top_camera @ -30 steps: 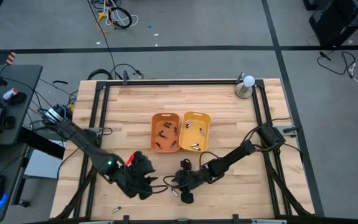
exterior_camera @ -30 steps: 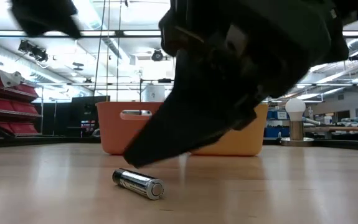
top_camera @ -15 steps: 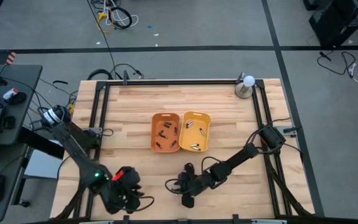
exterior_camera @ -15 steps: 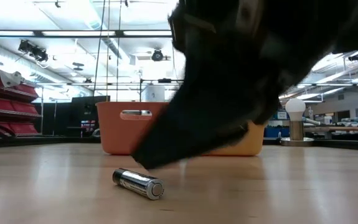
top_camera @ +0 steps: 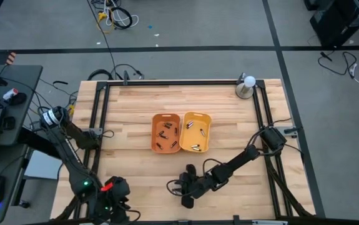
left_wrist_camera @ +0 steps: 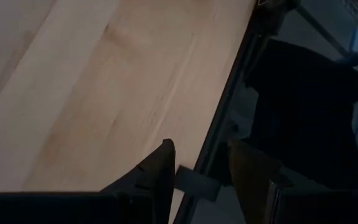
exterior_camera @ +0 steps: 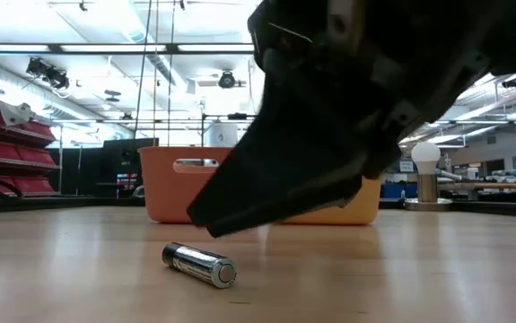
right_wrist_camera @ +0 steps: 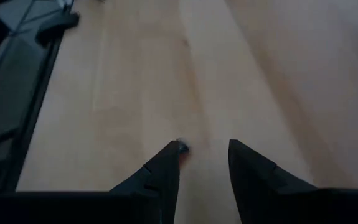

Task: Sort batteries
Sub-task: Put the silver battery into the yellow bin

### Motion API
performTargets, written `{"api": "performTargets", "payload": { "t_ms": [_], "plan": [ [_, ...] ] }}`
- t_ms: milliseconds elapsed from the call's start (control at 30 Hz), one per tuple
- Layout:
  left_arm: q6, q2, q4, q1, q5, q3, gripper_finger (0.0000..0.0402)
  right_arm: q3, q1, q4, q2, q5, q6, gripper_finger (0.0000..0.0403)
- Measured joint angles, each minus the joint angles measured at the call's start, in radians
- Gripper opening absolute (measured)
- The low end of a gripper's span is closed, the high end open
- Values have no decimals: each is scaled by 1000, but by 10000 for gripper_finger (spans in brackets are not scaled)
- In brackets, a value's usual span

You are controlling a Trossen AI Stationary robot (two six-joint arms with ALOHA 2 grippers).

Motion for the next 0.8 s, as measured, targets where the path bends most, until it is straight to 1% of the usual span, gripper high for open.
{"api": "performTargets", "payload": {
  "t_ms": [133, 200, 267, 467, 700, 800],
  "plan": [
    [0, 0, -10, -10, 0, 0, 146, 0, 13, 44, 0, 20, -20, 125],
    [1, 0, -12, -15, -1, 0, 146, 0, 18, 39, 0, 23, -23, 128],
    [4, 0, -13, -15, -1, 0, 146, 0, 23, 26, 0, 49, -33, 130],
    [6, 0, -33, -15, -1, 0, 146, 0, 32, 19, 2, 79, -99, 141],
    [7, 1, -37, -15, -10, 0, 146, 10, 51, 59, 67, 58, -212, 174],
    [8, 1, -41, -15, -24, 0, 146, 28, 53, 65, 93, 55, -210, 197]
  ]
}}
